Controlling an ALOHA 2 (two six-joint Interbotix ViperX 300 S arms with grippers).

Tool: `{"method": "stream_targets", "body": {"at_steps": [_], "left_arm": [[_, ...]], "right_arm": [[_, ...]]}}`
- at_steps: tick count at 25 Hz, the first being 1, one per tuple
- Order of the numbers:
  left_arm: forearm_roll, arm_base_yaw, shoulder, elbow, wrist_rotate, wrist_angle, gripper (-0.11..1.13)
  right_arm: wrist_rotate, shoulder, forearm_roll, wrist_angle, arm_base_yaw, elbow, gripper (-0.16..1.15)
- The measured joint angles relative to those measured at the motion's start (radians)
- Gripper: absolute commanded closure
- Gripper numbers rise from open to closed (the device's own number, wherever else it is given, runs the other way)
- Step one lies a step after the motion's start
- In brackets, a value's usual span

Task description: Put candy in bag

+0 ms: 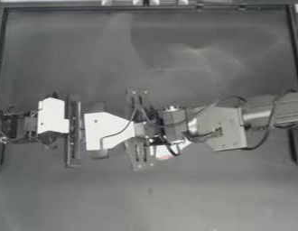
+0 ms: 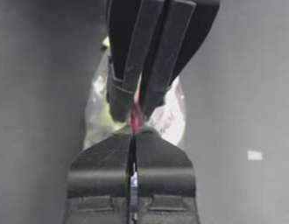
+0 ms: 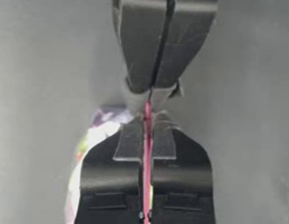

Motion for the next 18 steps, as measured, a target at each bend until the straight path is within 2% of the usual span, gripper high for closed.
{"method": "stream_targets", "body": {"at_steps": [18], "left_arm": [[0.0, -0.002, 0.0, -0.012, 0.002, 0.0, 0.98]], "right_arm": [[0.094, -0.1, -0.021, -0.009, 0.002, 0.141, 0.94]]}}
